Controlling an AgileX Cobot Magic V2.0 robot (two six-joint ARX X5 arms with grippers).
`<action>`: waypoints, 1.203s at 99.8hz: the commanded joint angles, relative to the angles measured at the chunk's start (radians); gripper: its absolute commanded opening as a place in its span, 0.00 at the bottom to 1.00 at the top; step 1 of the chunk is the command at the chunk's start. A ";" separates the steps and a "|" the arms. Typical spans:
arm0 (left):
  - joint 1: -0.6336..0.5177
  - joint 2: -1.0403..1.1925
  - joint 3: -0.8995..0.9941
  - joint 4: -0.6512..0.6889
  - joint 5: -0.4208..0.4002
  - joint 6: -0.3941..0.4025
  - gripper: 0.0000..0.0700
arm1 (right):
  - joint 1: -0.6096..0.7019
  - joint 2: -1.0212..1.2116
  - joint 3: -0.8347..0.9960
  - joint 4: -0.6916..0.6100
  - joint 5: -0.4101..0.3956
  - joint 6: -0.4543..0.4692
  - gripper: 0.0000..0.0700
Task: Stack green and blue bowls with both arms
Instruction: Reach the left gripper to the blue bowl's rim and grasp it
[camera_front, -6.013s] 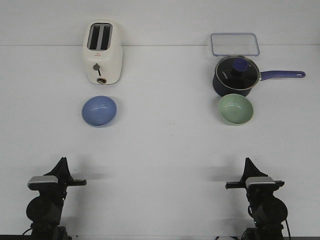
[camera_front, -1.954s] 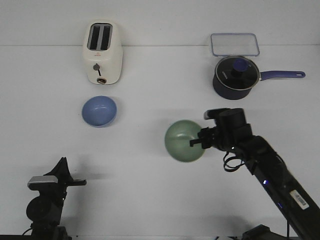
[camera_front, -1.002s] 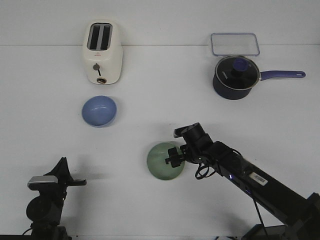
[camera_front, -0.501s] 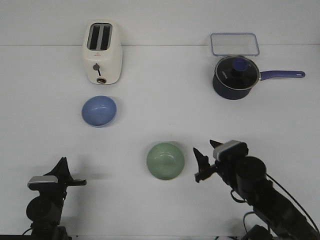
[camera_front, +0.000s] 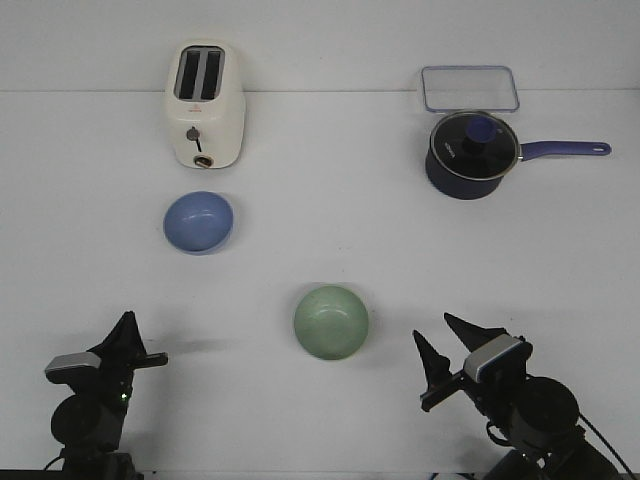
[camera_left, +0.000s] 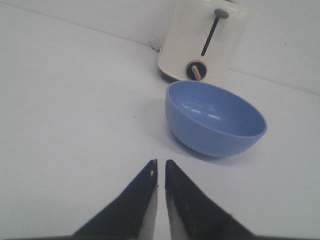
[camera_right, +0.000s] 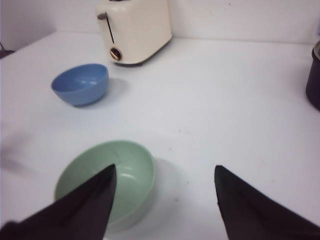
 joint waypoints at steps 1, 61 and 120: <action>0.001 0.005 0.042 -0.014 0.021 -0.062 0.02 | 0.008 0.000 0.004 0.010 0.004 -0.009 0.56; 0.000 0.881 0.955 -0.570 0.081 0.111 0.72 | 0.008 0.000 0.004 0.010 0.003 -0.008 0.56; 0.002 1.613 1.152 -0.348 0.128 0.134 0.71 | 0.008 0.000 0.004 0.010 0.004 -0.008 0.56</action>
